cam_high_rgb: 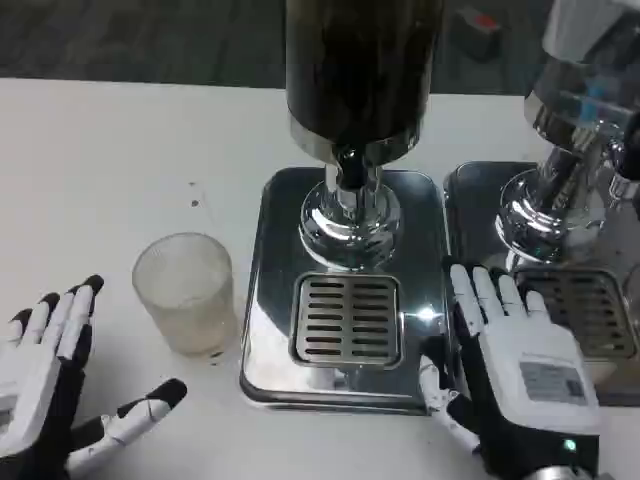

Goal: Grasp the cup under the faucet to collect the drink, then remove the cup.

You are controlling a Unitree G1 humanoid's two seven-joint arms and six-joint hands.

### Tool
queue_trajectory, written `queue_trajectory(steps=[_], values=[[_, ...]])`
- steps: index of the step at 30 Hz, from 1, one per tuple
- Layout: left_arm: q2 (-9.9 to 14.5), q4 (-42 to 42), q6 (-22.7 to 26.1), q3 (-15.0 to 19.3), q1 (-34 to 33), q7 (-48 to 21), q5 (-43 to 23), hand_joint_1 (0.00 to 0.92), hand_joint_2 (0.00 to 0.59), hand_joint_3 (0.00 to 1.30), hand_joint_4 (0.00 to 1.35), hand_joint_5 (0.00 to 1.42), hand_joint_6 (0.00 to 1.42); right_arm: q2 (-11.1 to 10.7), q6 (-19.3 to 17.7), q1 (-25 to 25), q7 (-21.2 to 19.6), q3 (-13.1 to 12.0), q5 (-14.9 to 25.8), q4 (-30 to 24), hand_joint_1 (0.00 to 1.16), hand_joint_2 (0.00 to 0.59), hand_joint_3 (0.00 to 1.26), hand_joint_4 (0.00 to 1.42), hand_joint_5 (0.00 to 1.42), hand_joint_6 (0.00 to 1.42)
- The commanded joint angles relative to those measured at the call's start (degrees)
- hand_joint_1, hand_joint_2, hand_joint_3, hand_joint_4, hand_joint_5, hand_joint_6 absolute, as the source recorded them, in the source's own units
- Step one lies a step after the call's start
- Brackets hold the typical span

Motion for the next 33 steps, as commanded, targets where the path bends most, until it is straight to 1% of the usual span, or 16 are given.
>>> queue_trajectory(steps=[1,6,12,20,24,25,29,31,32,33], values=[[-0.1,0.2,0.1,-0.4,-0.1,0.5,0.4,0.0,0.084,0.0,0.0,0.0,0.0,-0.1,0.2,0.0,-0.2,0.0,0.1,-0.2,0.19,0.582,0.0,0.0,0.0,0.0],[-0.3,0.2,0.1,-0.5,0.1,0.6,0.4,0.0,0.085,0.0,0.0,0.0,0.0,-0.4,-0.1,0.0,-0.2,0.0,0.2,-0.1,0.19,0.578,0.0,0.0,0.0,0.0],[-0.4,0.1,0.2,-0.5,0.2,0.7,0.5,0.0,0.087,0.0,0.0,0.0,0.0,-1.2,-0.7,-0.3,0.1,0.9,0.1,0.2,0.19,0.576,0.0,0.0,0.0,0.0],[-0.4,0.1,-0.1,-0.5,0.3,0.8,0.2,0.0,0.087,0.0,0.0,0.0,0.0,-0.6,0.0,0.0,-0.1,0.7,0.3,0.1,0.2,0.576,0.0,0.0,0.0,0.0],[-0.6,0.6,-1.0,0.1,-0.2,0.9,-1.1,0.0,0.086,0.0,0.0,0.0,0.0,-0.3,0.3,0.1,-0.1,0.6,0.3,0.0,0.2,0.576,0.0,0.0,0.0,0.0],[-0.6,0.9,-1.4,0.2,-0.3,1.0,-1.5,0.0,0.077,0.0,0.0,0.0,0.0,-0.2,0.4,0.2,0.0,0.6,0.3,-0.1,0.2,0.576,0.0,0.0,0.0,0.0],[-1.2,4.2,-6.1,1.0,-1.6,1.8,-5.5,0.0,0.05,0.0,0.0,0.0,0.0,-0.1,0.7,0.1,0.1,0.5,0.1,-0.1,0.2,0.576,0.0,0.0,0.0,0.0],[-1.3,5.8,-7.7,1.2,-2.8,0.5,-7.9,0.0,0.045,0.0,0.0,0.0,0.0,-0.1,0.8,0.0,0.2,0.5,0.2,-0.2,0.2,0.576,0.0,0.0,0.0,0.0],[-1.7,6.9,-8.4,1.3,-3.8,-1.1,-10.2,0.0,0.043,0.0,0.0,0.0,0.0,-0.1,0.9,-0.1,0.3,0.4,0.2,-0.3,0.2,0.576,0.0,0.0,0.0,0.0],[-1.9,7.8,-9.0,1.3,-4.8,-2.2,-11.9,0.0,0.031,0.0,0.0,0.0,0.0,-0.2,1.0,-0.2,0.5,0.4,0.1,-0.4,0.2,0.576,0.0,0.0,0.0,0.0]])
